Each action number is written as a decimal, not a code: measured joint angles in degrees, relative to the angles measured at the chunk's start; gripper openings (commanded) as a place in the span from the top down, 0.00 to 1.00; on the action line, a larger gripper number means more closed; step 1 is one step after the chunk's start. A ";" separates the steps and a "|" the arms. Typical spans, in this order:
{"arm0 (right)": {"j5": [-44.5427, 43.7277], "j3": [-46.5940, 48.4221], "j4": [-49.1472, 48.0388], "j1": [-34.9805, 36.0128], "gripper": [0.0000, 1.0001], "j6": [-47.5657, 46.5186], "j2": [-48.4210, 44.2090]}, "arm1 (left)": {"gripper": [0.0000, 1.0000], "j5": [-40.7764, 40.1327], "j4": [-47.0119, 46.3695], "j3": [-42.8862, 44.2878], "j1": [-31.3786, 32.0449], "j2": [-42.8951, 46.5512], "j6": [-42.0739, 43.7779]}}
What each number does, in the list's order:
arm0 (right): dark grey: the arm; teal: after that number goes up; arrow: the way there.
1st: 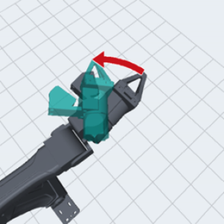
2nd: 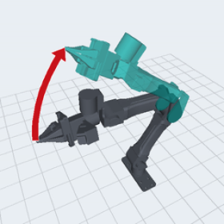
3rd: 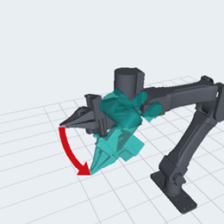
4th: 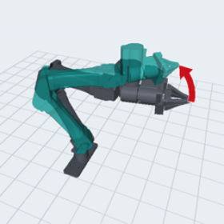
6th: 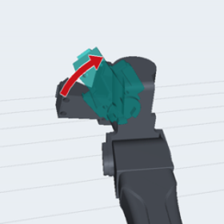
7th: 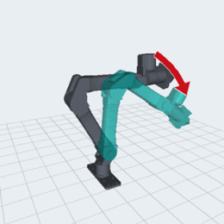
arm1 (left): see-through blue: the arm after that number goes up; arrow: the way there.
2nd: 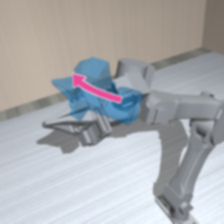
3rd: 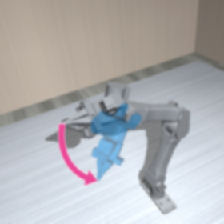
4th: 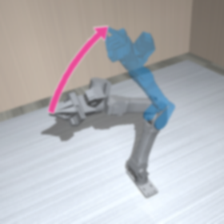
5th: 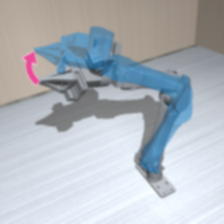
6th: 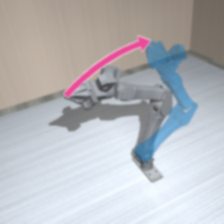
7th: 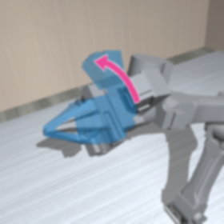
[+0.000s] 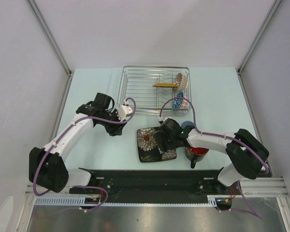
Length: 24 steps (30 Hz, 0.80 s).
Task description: Load the mixed dishes into the dish rack
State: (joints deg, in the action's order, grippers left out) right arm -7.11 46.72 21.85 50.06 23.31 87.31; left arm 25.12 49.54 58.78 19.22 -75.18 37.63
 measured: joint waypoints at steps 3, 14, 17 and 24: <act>2.27 0.00 -0.90 -0.07 0.01 -0.81 0.39 | 0.56 -0.94 -1.11 -1.01 0.00 0.33 0.72; 9.25 1.88 -5.81 -2.19 0.02 -1.53 3.23 | 0.57 -8.50 1.49 -10.84 0.28 1.60 8.24; 13.09 3.85 -9.01 -3.08 0.03 -1.40 5.97 | 0.57 -9.42 2.89 -11.13 0.85 2.01 9.11; 21.73 11.61 -14.32 -3.67 0.02 -1.05 14.49 | 0.56 -9.92 6.25 -10.73 7.02 2.21 8.74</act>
State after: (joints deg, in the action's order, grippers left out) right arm 14.61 58.33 7.53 46.39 22.26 101.80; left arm 15.20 55.79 48.05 26.24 -72.97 46.37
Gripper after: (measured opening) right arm 0.976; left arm 0.438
